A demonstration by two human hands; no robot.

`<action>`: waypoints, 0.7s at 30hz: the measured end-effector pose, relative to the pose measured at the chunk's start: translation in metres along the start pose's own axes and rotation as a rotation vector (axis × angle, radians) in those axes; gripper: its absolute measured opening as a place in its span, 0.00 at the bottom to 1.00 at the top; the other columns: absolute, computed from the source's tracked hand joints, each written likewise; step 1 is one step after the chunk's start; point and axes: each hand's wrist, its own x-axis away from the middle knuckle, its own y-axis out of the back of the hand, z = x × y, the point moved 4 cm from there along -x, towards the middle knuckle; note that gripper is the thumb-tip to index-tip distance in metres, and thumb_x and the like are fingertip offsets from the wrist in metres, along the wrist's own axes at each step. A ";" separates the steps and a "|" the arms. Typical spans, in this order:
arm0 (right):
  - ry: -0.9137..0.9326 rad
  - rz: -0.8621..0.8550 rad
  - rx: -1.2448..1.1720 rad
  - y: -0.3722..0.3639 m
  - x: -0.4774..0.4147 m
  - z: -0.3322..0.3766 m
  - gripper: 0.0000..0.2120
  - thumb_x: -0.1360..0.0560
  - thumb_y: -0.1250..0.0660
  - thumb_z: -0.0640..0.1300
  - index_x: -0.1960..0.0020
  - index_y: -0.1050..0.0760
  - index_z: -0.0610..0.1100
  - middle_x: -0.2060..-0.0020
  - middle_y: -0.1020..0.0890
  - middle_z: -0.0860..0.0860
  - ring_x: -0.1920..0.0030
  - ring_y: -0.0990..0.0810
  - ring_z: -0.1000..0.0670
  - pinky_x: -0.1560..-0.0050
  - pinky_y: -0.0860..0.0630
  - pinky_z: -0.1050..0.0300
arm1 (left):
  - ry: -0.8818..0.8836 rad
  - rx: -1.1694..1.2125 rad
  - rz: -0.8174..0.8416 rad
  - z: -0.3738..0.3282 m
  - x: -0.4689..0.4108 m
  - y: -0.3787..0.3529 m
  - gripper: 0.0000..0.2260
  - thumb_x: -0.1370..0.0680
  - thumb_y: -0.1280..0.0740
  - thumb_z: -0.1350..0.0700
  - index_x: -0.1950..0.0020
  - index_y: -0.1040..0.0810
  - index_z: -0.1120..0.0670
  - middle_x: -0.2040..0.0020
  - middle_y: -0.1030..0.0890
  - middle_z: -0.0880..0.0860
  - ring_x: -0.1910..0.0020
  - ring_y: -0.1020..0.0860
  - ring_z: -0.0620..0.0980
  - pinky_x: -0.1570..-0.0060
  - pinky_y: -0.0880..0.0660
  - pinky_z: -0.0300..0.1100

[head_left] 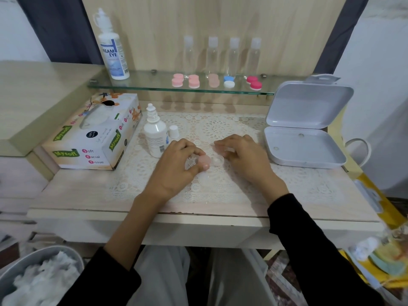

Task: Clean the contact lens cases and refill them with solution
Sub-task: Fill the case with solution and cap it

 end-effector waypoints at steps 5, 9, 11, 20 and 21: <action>0.006 -0.039 -0.007 0.002 0.002 -0.001 0.09 0.20 0.37 0.47 0.43 0.21 0.50 0.45 0.20 0.56 0.49 0.30 0.53 0.57 0.37 0.56 | 0.001 -0.001 -0.001 0.001 0.000 0.000 0.13 0.29 0.27 0.50 0.46 0.19 0.52 0.50 0.26 0.45 0.46 0.28 0.45 0.44 0.31 0.40; 0.035 -0.031 -0.006 0.003 0.007 0.001 0.11 0.19 0.39 0.47 0.40 0.23 0.50 0.44 0.20 0.57 0.50 0.33 0.55 0.57 0.39 0.57 | -0.001 -0.003 0.001 0.001 0.000 -0.001 0.13 0.28 0.27 0.50 0.46 0.19 0.51 0.51 0.26 0.45 0.46 0.28 0.46 0.44 0.33 0.39; 0.057 -0.030 -0.006 0.003 0.009 0.002 0.12 0.20 0.39 0.46 0.38 0.23 0.49 0.44 0.21 0.56 0.49 0.32 0.53 0.56 0.37 0.56 | -0.003 -0.004 0.002 0.001 0.000 0.000 0.13 0.28 0.27 0.50 0.46 0.19 0.51 0.51 0.26 0.44 0.46 0.28 0.46 0.44 0.32 0.39; 0.122 -0.058 -0.267 -0.001 0.020 -0.003 0.13 0.23 0.37 0.37 0.40 0.21 0.45 0.53 0.26 0.61 0.49 0.28 0.54 0.50 0.32 0.60 | -0.014 -0.012 -0.001 0.001 0.000 0.000 0.13 0.28 0.27 0.49 0.45 0.19 0.52 0.50 0.27 0.44 0.46 0.29 0.45 0.45 0.34 0.38; 0.151 -0.040 -0.270 -0.002 0.022 0.000 0.14 0.24 0.38 0.37 0.40 0.21 0.45 0.52 0.25 0.59 0.48 0.27 0.53 0.49 0.31 0.59 | -0.014 -0.013 0.000 0.001 0.000 -0.001 0.14 0.28 0.27 0.49 0.45 0.19 0.52 0.51 0.27 0.44 0.47 0.29 0.45 0.45 0.33 0.38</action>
